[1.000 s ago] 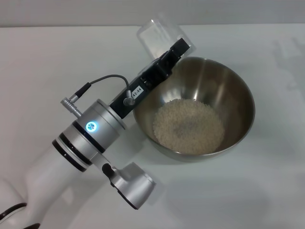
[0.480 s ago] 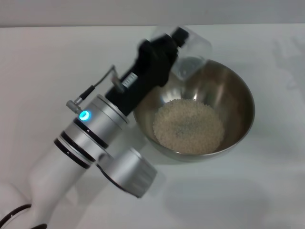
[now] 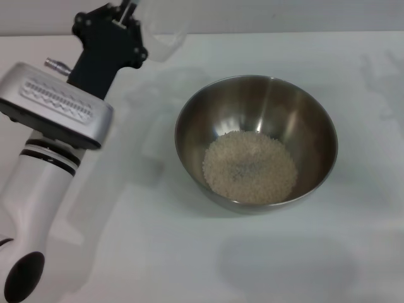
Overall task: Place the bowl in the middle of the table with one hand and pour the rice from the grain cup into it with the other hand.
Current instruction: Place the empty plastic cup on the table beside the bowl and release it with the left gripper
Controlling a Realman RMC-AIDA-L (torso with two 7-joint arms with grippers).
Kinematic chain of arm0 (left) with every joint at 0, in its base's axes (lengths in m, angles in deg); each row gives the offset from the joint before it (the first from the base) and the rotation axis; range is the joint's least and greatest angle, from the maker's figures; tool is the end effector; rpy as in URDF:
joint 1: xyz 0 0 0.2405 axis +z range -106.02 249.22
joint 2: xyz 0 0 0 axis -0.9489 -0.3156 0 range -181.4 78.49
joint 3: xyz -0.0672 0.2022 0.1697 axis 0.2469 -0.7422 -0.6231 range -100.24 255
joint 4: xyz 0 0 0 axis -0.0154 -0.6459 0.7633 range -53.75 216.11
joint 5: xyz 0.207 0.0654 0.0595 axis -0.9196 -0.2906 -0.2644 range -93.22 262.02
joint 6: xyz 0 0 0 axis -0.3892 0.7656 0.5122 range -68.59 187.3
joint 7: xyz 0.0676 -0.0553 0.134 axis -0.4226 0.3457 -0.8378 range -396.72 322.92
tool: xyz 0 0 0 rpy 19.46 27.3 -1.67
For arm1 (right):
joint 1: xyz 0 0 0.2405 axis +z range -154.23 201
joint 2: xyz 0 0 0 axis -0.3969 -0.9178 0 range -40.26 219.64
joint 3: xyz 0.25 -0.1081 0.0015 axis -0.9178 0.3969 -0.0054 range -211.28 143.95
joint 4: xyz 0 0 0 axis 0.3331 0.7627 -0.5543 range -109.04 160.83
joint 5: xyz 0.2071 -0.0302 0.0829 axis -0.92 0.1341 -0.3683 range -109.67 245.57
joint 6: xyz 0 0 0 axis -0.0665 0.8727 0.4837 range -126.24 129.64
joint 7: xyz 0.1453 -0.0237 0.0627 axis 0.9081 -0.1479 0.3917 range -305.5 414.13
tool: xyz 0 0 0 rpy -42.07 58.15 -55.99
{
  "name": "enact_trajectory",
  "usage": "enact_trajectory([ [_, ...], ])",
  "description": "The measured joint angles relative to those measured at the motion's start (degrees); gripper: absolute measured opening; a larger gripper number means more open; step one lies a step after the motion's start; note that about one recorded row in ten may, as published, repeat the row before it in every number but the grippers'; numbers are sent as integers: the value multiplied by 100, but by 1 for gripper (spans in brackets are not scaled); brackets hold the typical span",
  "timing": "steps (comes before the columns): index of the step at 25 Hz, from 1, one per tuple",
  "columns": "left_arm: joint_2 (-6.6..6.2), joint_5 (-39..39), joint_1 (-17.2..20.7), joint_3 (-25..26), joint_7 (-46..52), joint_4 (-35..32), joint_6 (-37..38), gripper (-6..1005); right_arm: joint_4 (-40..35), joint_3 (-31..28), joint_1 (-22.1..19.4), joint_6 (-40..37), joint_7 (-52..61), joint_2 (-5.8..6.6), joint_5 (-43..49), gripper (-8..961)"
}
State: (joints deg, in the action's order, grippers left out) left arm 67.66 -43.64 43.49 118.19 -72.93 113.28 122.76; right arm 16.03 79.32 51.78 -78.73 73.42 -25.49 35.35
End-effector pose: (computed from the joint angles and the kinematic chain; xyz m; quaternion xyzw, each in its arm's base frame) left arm -0.2119 0.3820 -0.0809 -0.7418 0.0531 -0.2474 0.6211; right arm 0.3080 0.3864 0.0382 -0.6402 0.1517 0.4500 0.6038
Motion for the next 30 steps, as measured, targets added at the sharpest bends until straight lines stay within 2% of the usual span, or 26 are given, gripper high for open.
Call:
enact_trajectory([
  [1, -1, 200, -1, 129, 513, -79, -366, 80, -3, 2, -12, -17, 0, -7, 0, 555],
  [4, -2, 258, 0, 165, 677, -119, -501, 82, 2, 3, -25, -48, 4, -11, 0, 556],
  [7, -17, 348, -1, 258, 1758, -431, -938, 85, 19, 3, -32, -63, 5, -13, 0, 558],
  [14, -28, 322, 110, 213, 2828, -815, -1112, 91, 29, 4, -36, -67, 4, -13, 0, 563],
  [19, -30, 301, 273, 82, 3058, -820, -1119, 96, 30, 4, -30, -70, 5, -13, -1, 566],
  [30, -3, 313, 272, -98, 3009, -969, -1364, 105, 20, 24, -4, -70, 4, -5, -1, 573],
])
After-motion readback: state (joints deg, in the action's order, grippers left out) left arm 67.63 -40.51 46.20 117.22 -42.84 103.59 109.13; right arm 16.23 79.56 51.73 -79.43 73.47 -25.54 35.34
